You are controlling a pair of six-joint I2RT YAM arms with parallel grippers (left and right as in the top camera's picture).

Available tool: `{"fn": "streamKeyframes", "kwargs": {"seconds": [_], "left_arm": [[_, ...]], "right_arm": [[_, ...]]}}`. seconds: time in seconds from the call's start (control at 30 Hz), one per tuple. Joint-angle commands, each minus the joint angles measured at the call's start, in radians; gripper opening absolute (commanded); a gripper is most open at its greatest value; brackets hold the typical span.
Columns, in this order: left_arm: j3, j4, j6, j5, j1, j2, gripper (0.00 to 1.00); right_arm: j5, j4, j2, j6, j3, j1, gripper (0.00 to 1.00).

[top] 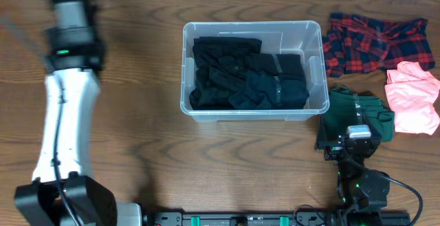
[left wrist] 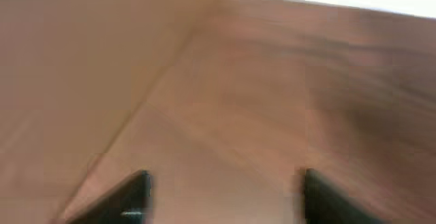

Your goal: Pack container

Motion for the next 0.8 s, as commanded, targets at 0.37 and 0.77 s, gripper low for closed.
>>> {"fn": "streamKeyframes", "kwargs": {"seconds": [0.37,0.77], "left_arm": [[-0.017,-0.003,-0.009,-0.045,0.483,-0.011,0.98],[-0.017,-0.003,-0.009,-0.044,0.560,-0.011,0.98]], "right_arm": [[0.010,-0.003,-0.004,-0.015,-0.002,-0.009,0.99],[0.010,-0.003,-0.004,-0.015,-0.002,-0.009,0.99]]}}
